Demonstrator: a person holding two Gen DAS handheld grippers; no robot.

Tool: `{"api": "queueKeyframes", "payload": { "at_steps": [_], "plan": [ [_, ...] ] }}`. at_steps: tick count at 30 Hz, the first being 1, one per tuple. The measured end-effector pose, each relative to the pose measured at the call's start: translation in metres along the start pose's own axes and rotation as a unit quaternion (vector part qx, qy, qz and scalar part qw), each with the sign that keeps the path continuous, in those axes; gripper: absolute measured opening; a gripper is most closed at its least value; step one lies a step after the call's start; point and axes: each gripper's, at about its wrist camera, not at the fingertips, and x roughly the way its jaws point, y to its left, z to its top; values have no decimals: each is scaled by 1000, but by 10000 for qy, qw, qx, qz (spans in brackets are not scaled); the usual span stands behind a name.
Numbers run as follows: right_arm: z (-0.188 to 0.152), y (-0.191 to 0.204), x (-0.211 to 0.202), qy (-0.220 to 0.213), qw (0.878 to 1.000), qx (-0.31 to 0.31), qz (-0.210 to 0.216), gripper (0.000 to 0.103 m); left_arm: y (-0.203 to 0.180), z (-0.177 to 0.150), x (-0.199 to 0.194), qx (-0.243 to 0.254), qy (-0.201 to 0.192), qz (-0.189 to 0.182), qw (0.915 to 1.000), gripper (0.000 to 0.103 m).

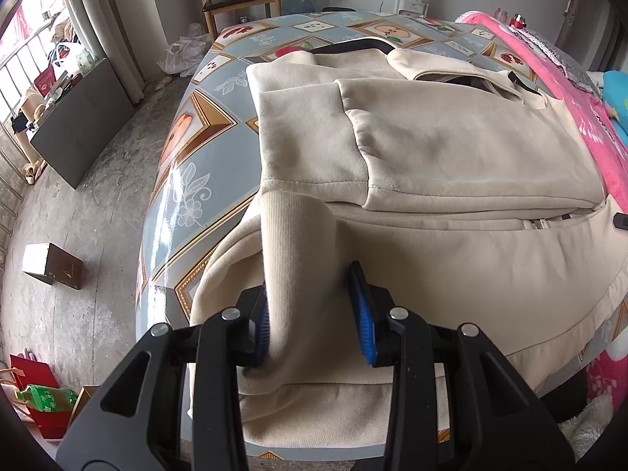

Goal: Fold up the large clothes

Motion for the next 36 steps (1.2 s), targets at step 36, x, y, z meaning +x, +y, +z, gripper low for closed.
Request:
{"api": "queueKeyframes", "payload": {
  "at_steps": [36],
  "plan": [
    [-56, 126, 38, -126, 9124, -3058, -2716, 40, 3, 3, 2, 36, -3, -64, 10000, 34]
  ]
}}
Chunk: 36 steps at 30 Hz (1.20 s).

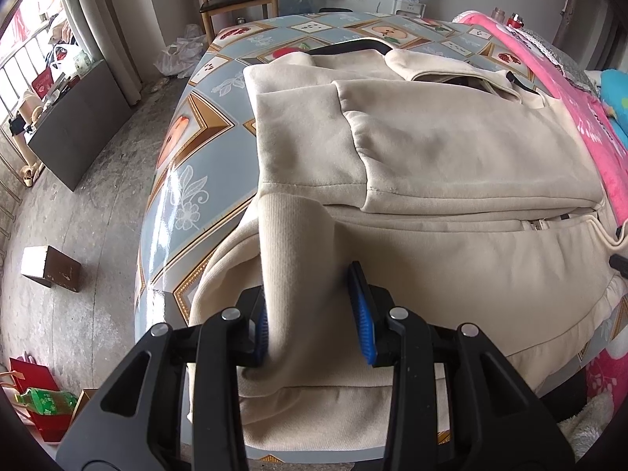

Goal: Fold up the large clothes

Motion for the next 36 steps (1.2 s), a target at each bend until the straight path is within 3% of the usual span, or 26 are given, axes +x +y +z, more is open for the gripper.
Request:
{"api": "queueKeyframes", "payload": {
  "at_steps": [8, 13, 20, 23, 29, 34, 36],
  "plan": [
    [12, -33, 24, -55, 9886, 812, 1263, 40, -1, 1, 0, 38, 4, 49, 10000, 34],
    [10, -46, 39, 251, 9760, 1139, 1838, 40, -1, 1, 0, 28, 9, 40, 10000, 34],
    [-16, -46, 18, 418, 9844, 1023, 1371, 40, -2, 0, 1, 14, -19, 26, 10000, 34],
    [-18, -46, 14, 388, 9876, 1185, 955, 39, -1, 0, 1, 38, -23, 16, 10000, 34],
    [-10, -42, 5, 137, 9874, 1549, 290, 16, 1, -2, 0, 10, -82, -60, 9999, 33],
    [-10, -37, -5, -37, 9847, 1740, -80, 10, 5, -6, -6, 59, -194, -425, 9989, 10],
    [-9, -36, -11, -144, 9822, 1869, -132, 10, 6, -7, -15, 98, -275, -544, 9981, 7]
  ]
}}
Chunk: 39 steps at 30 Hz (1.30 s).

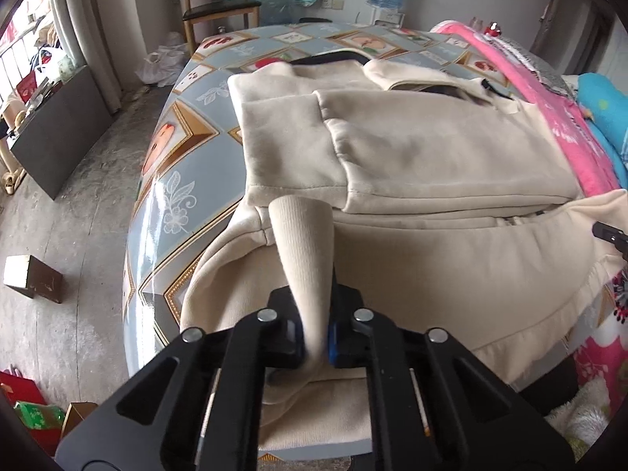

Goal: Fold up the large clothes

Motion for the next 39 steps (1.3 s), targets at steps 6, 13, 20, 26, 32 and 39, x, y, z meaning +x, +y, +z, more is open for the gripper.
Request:
{"api": "queueKeyframes", "payload": {
  "at_steps": [6, 13, 20, 26, 32, 39],
  "plan": [
    [-4, 4, 7, -13, 9998, 44, -195, 10, 5, 0, 3, -110, 267, -129, 9995, 9],
    [-6, 11, 11, 22, 9990, -142, -421, 10, 6, 1, 15, -117, 420, -17, 9990, 12],
    [-8, 18, 9, -89, 9976, -222, -649, 10, -10, 1, 13, 85, 390, 511, 9979, 11],
    [-9, 19, 16, -2, 9969, -248, -743, 10, -17, 3, 14, 233, 451, 761, 9958, 11],
    [-8, 20, 22, 80, 9962, -276, -818, 10, -18, 4, 15, 179, 475, 788, 9956, 11],
    [-7, 20, 26, 173, 9959, -283, -845, 10, -18, 5, 15, 148, 492, 775, 9957, 11]
  ]
}}
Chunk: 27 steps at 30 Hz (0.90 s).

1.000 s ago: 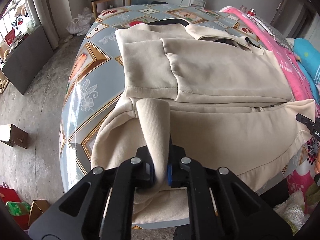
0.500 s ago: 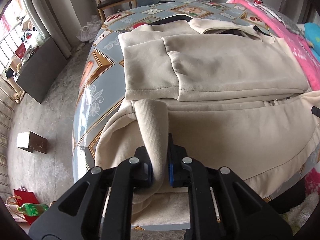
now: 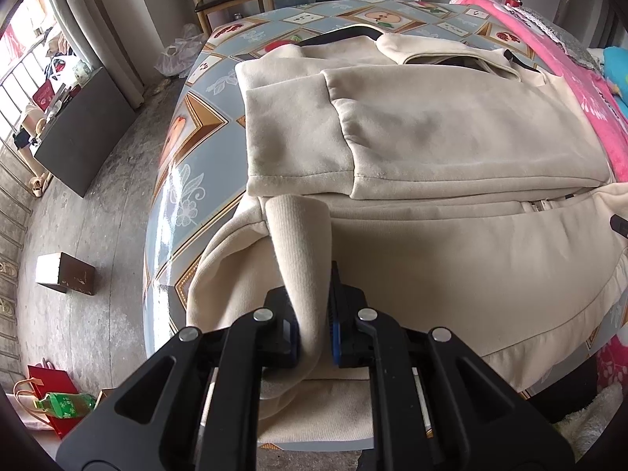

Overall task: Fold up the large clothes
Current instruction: 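Hold the jacket edge with both grippers and pull it taut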

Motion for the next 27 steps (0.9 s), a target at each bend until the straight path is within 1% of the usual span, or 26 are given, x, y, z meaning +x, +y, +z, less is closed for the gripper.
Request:
{"api": "queueKeyframes", "payload": {
  "at_steps": [11, 27],
  "plan": [
    [1, 0, 1, 15, 10000, -8, -12, 10, 1, 0, 1, -5, 14, -3, 10000, 11],
    [1, 0, -7, -82, 9999, 43, -51, 10, 2, 0, 0, -9, 8, -24, 10000, 11]
  ]
}}
